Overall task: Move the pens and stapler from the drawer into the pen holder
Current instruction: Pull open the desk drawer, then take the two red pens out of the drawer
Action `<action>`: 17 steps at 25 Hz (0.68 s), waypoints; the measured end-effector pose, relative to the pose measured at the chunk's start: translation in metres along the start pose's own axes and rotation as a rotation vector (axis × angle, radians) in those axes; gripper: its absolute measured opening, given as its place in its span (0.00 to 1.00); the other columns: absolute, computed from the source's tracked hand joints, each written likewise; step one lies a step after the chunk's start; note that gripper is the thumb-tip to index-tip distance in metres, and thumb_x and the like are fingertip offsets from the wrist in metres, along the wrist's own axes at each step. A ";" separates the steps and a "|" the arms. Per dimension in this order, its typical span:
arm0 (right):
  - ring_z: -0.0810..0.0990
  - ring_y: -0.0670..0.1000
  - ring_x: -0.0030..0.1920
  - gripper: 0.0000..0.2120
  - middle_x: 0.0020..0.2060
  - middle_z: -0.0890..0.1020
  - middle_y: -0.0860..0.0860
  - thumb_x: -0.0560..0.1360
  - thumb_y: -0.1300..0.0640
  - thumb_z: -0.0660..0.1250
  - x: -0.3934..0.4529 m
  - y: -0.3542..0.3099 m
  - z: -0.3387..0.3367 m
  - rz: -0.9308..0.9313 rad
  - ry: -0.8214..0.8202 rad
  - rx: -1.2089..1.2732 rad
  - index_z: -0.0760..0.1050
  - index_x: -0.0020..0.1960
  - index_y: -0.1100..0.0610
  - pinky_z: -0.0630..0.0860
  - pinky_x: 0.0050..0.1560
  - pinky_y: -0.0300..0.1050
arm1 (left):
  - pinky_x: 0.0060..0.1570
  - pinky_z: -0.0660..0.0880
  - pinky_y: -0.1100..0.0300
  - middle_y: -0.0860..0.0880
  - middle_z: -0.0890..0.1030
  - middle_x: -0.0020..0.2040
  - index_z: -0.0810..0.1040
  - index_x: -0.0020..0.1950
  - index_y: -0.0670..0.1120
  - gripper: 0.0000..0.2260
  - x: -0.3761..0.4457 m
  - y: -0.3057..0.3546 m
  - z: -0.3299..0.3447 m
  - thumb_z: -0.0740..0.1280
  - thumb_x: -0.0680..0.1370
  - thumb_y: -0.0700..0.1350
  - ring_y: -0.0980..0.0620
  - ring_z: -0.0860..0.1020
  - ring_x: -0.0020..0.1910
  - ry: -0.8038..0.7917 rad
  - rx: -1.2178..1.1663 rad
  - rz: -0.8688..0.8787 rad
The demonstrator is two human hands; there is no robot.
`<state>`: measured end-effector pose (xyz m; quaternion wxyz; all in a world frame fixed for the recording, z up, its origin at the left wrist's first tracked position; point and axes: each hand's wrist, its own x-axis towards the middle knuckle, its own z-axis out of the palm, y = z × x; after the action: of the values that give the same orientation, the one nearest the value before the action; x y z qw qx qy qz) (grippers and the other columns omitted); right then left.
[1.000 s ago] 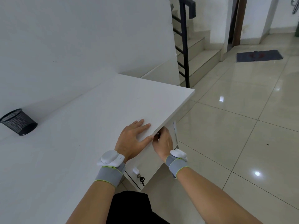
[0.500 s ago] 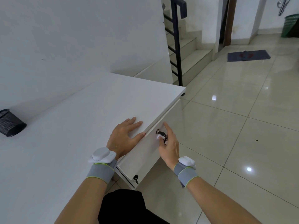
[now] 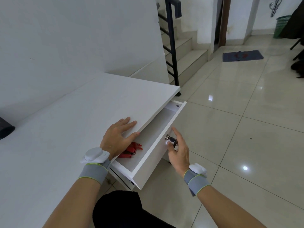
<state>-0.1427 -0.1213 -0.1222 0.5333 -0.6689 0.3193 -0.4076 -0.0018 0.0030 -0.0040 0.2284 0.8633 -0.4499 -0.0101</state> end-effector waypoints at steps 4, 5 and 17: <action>0.74 0.52 0.49 0.22 0.55 0.79 0.62 0.75 0.64 0.63 -0.004 0.003 -0.006 0.013 0.002 0.028 0.67 0.68 0.56 0.70 0.53 0.34 | 0.73 0.58 0.48 0.51 0.67 0.72 0.70 0.66 0.54 0.20 0.000 0.001 -0.001 0.65 0.74 0.54 0.50 0.61 0.73 -0.003 -0.013 0.001; 0.74 0.52 0.49 0.22 0.55 0.78 0.63 0.75 0.64 0.63 -0.005 0.004 -0.007 0.013 0.002 0.034 0.67 0.68 0.56 0.71 0.53 0.36 | 0.73 0.58 0.48 0.51 0.67 0.72 0.70 0.66 0.54 0.20 0.000 0.001 -0.001 0.65 0.74 0.54 0.50 0.61 0.73 -0.005 -0.013 -0.001; 0.76 0.43 0.42 0.20 0.46 0.76 0.53 0.74 0.64 0.65 -0.009 0.011 -0.009 -0.036 0.048 0.033 0.68 0.65 0.55 0.67 0.45 0.19 | 0.72 0.57 0.49 0.50 0.67 0.72 0.70 0.66 0.53 0.20 -0.002 0.003 -0.003 0.64 0.75 0.54 0.50 0.61 0.73 -0.010 -0.001 0.005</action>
<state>-0.1550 -0.1204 -0.1333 0.5289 -0.6558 0.3132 -0.4383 -0.0042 0.0039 -0.0007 0.2267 0.8620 -0.4532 -0.0139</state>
